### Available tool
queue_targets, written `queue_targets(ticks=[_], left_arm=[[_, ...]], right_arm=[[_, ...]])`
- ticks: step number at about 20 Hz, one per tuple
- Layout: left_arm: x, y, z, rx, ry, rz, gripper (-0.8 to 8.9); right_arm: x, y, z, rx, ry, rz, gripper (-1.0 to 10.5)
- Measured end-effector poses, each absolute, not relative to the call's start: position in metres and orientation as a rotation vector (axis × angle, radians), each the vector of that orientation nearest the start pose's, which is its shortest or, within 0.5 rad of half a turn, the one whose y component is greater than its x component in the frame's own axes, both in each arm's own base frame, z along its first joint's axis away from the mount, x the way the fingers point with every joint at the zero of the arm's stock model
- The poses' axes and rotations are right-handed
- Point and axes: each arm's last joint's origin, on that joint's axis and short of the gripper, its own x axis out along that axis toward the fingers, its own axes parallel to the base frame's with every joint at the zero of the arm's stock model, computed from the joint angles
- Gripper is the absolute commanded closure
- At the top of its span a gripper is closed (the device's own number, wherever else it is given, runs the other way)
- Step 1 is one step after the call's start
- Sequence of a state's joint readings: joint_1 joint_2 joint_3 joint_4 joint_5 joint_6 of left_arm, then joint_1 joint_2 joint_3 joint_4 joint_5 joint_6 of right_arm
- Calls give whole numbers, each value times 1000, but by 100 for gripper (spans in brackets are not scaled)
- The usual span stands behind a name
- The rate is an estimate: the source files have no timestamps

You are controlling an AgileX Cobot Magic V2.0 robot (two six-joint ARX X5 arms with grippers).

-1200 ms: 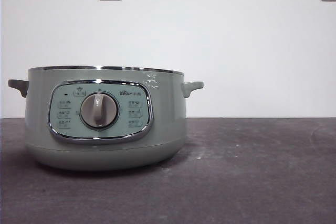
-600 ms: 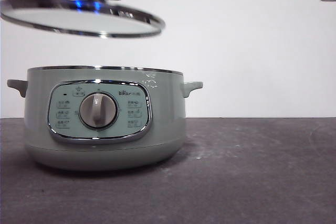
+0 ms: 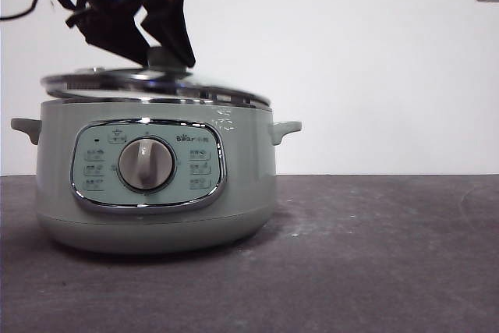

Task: Pick up the potato,open the lid,put the potato in the pot,close the lid

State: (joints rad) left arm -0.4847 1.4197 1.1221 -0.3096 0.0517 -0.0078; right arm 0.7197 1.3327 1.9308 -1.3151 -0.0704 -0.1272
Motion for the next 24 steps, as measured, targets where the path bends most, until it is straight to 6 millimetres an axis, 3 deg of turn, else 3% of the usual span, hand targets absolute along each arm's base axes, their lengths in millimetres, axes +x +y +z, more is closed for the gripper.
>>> queue_targets(ticks=[9, 10, 12, 13, 16, 20, 24], left_arm=[[273, -145, 293, 127, 670, -511, 807], [273, -145, 293, 127, 670, -512, 740], [273, -145, 293, 127, 670, -511, 454], [273, -145, 293, 127, 666, -507, 391], [275, -144, 295, 140, 635, -474, 381], [269, -139, 312, 126, 552, -464, 381], [233, -123, 356, 117, 510, -481, 382]], right_arm=[[148, 133, 484, -350, 650, 800, 636], [148, 133, 484, -350, 650, 800, 636], [148, 133, 484, -351, 650, 800, 636], [148, 133, 484, -351, 651, 800, 636], [148, 133, 484, -352, 656, 800, 636], [148, 133, 484, -352, 657, 801, 636], [151, 128, 482, -333, 679, 772, 637]])
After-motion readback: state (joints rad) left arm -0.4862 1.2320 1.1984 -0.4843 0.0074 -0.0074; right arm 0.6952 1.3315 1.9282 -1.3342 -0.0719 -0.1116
